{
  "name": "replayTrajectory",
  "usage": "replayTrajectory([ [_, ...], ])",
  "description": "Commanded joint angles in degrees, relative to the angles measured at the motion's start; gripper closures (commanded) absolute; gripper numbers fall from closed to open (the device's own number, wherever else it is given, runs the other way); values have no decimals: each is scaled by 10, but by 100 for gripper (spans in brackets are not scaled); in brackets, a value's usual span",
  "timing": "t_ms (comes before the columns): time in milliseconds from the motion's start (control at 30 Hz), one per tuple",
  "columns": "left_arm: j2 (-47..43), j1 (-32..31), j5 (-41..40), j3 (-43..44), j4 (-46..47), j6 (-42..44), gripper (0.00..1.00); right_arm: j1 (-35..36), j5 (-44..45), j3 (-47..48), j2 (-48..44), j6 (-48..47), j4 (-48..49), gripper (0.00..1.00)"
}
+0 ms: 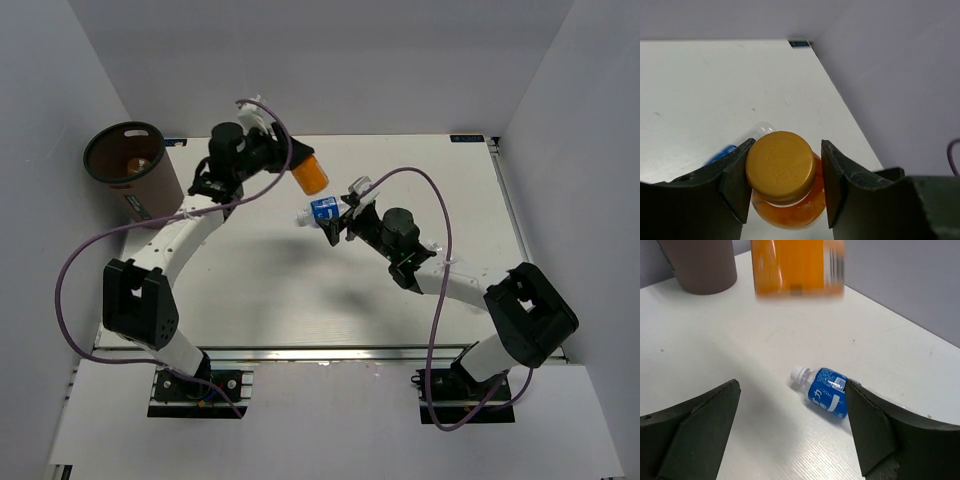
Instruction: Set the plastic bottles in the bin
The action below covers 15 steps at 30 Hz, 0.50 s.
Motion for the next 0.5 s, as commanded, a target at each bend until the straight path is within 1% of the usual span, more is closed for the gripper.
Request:
replayTrajectory([
  [0, -29, 72, -13, 49, -14, 10, 75, 2, 31, -4, -24, -15, -15, 11],
  [33, -32, 112, -11, 56, -15, 16, 75, 1, 33, -2, -24, -37, -26, 11],
  [67, -39, 131, -23, 66, -21, 30, 75, 2, 33, 11, -25, -48, -47, 11],
  [100, -41, 165, -46, 93, -36, 43, 75, 3, 44, 22, -26, -56, -110, 11],
  [133, -42, 179, -114, 111, -86, 58, 74, 1, 55, 33, -25, -62, -137, 11],
  [167, -42, 194, -150, 129, -108, 91, 74, 1, 79, 50, -23, -65, -159, 11],
  [200, -43, 214, -192, 144, -126, 104, 74, 1, 95, 57, -23, -64, -191, 11],
  [233, -43, 237, -298, 165, -153, 122, 74, -1, 109, 60, -20, -65, -200, 11],
  [267, -43, 247, -342, 172, -162, 130, 74, -2, 131, 61, -21, -68, -205, 11],
  [367, -41, 299, -472, 184, -177, 142, 72, -7, 129, 57, -23, -86, -222, 11],
  [467, -36, 328, -508, 185, -171, 146, 72, -14, 92, 60, -26, -118, -257, 11],
])
